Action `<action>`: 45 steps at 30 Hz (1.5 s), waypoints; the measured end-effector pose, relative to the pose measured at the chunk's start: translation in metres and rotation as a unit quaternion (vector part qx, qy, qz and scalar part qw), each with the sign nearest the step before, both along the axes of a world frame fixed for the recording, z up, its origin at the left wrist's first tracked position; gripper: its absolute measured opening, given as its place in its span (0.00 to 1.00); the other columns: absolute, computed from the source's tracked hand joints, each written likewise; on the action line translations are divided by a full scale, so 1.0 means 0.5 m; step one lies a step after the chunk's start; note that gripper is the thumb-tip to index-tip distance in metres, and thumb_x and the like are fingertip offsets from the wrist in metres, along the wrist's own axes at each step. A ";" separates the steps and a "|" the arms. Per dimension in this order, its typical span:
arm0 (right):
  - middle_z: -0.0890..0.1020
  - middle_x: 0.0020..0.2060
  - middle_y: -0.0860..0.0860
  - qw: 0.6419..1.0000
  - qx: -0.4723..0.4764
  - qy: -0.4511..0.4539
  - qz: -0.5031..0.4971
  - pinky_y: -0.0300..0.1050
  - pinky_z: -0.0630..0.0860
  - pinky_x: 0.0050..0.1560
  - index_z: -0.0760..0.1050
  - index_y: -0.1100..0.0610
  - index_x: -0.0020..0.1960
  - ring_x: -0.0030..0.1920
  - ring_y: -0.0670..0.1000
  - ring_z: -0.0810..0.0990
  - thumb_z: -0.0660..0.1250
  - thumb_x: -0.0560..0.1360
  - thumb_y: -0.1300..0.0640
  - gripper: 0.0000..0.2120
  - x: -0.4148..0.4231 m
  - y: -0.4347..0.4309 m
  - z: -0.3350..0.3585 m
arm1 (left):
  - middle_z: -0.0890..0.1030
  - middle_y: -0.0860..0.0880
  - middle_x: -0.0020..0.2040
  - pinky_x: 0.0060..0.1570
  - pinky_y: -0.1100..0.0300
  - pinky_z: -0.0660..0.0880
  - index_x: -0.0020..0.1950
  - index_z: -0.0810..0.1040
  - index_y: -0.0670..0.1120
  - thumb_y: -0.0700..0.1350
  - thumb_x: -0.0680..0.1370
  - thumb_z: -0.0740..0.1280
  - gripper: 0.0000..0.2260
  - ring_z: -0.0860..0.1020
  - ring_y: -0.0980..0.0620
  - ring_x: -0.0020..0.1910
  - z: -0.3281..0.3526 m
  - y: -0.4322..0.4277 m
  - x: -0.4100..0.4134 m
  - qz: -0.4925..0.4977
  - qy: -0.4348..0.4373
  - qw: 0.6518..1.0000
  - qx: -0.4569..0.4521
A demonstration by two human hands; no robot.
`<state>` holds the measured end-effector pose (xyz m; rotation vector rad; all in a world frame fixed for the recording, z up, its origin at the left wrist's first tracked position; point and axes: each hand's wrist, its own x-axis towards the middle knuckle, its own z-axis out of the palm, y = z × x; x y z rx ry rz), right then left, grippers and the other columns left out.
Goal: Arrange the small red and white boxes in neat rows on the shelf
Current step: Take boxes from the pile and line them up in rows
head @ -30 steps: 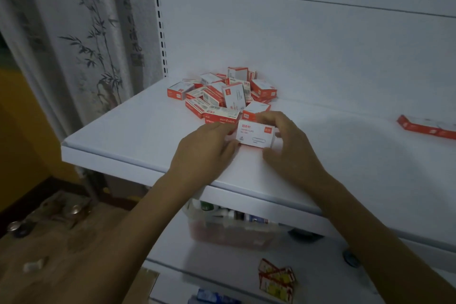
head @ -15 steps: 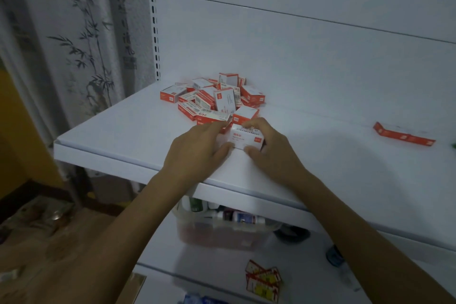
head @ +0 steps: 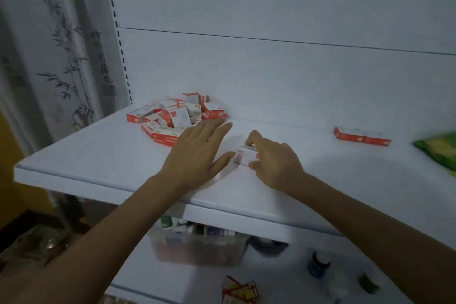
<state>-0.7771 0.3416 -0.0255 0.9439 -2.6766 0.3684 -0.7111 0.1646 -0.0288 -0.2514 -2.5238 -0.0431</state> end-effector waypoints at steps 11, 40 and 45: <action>0.79 0.49 0.51 0.918 -0.357 -0.137 -0.105 0.28 0.70 0.28 0.72 0.54 0.53 0.45 0.49 0.78 0.73 0.68 0.62 0.16 -0.111 0.445 0.050 | 0.54 0.46 0.76 0.66 0.51 0.62 0.75 0.53 0.45 0.58 0.77 0.59 0.32 0.56 0.46 0.73 0.004 0.413 -0.230 -0.075 -0.032 0.996 -0.016; 0.78 0.55 0.48 0.996 0.056 0.000 -0.064 0.43 0.66 0.53 0.72 0.49 0.62 0.54 0.51 0.74 0.58 0.77 0.44 0.17 -0.196 0.569 0.012 | 0.64 0.52 0.72 0.67 0.54 0.63 0.73 0.61 0.50 0.62 0.75 0.57 0.29 0.62 0.51 0.71 -0.064 0.572 -0.388 -0.123 -0.145 0.975 0.111; 0.56 0.75 0.46 0.993 0.082 -0.073 -0.048 0.44 0.44 0.73 0.53 0.47 0.74 0.75 0.46 0.52 0.52 0.78 0.42 0.26 -0.222 0.595 -0.014 | 0.66 0.54 0.72 0.64 0.60 0.64 0.72 0.62 0.51 0.62 0.76 0.56 0.28 0.65 0.53 0.69 -0.071 0.573 -0.391 -0.129 -0.159 0.973 0.109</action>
